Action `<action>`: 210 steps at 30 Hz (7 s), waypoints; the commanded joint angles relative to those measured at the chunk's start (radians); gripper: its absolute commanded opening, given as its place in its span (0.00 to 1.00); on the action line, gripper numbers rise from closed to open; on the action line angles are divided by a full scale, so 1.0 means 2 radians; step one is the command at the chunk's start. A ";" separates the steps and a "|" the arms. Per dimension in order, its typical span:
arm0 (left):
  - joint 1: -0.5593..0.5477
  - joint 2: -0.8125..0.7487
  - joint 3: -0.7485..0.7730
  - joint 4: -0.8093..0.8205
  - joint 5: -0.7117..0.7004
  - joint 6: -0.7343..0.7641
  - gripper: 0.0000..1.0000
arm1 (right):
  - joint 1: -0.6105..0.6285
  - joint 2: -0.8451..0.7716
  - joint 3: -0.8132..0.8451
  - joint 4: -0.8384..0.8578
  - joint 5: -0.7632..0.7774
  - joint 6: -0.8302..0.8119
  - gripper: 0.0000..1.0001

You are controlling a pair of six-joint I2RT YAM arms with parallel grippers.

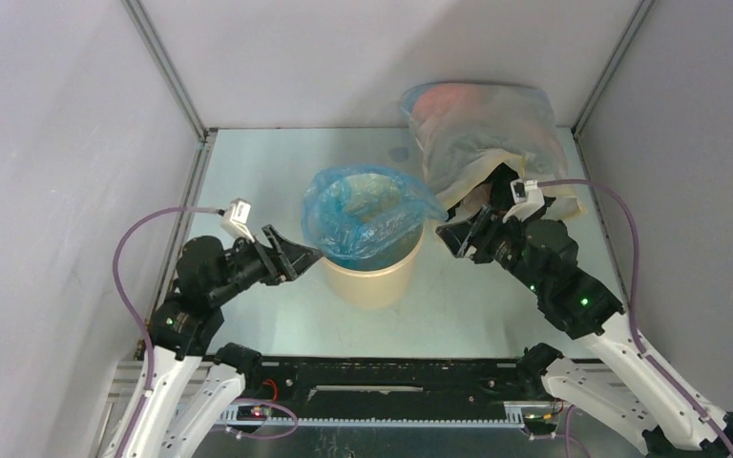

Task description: Put the trash bags into the trash bin

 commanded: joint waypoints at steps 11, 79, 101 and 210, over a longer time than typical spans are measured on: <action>0.003 -0.037 -0.094 0.162 0.015 -0.154 0.65 | 0.009 0.072 -0.001 0.083 0.064 0.173 0.54; 0.003 -0.035 -0.122 0.177 -0.074 -0.136 0.06 | 0.027 0.138 -0.001 0.115 0.160 0.230 0.00; 0.004 -0.066 -0.097 0.128 -0.001 -0.129 0.00 | 0.051 0.068 -0.002 0.014 0.160 0.206 0.00; -0.006 -0.056 -0.190 0.101 0.208 -0.075 0.00 | 0.078 0.109 -0.085 0.078 0.116 0.219 0.00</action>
